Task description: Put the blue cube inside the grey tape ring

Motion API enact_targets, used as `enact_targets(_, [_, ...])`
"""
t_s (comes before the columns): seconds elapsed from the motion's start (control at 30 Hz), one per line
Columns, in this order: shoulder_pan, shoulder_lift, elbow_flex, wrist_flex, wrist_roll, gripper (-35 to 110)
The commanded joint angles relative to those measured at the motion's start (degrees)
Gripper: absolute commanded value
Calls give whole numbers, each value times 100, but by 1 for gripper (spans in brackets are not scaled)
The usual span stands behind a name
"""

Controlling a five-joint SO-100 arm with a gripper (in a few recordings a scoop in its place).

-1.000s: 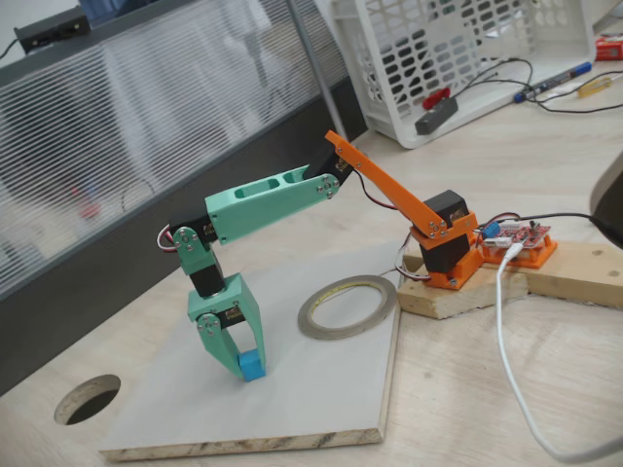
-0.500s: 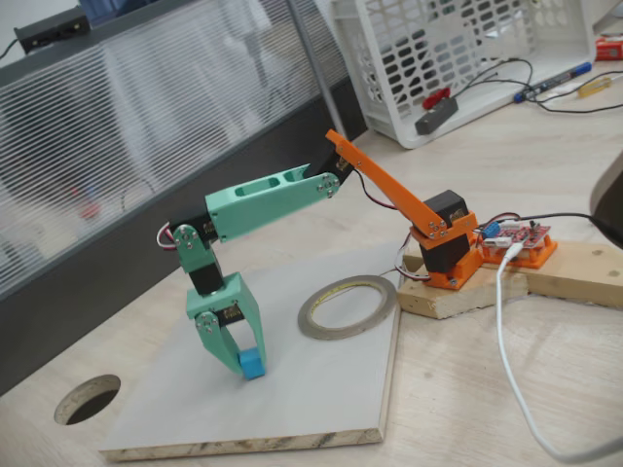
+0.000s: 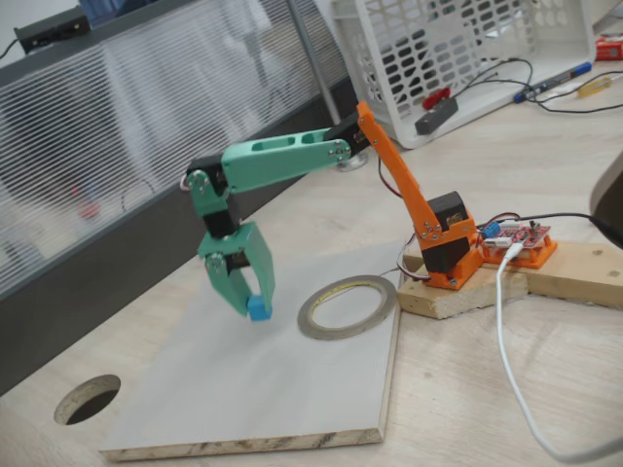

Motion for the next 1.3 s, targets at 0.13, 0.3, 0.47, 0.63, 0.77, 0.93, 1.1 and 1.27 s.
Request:
enact_targets(0.13, [158, 1239, 1046, -44, 62, 8])
enact_targets(0.3, [158, 2153, 1960, -53, 62, 8])
enact_targets(0.47, [158, 2900, 2883, -53, 62, 8])
enact_targets(0.63, [158, 3595, 3823, -53, 62, 8])
enact_targets(0.77, [167, 4043, 4482, -352, 62, 8])
enact_targets(0.93, [176, 4166, 5010, -835, 62, 8])
enact_targets(1.1, [255, 4166, 5027, -879, 62, 8])
enact_targets(1.27, [1099, 4157, 5036, -879, 62, 8])
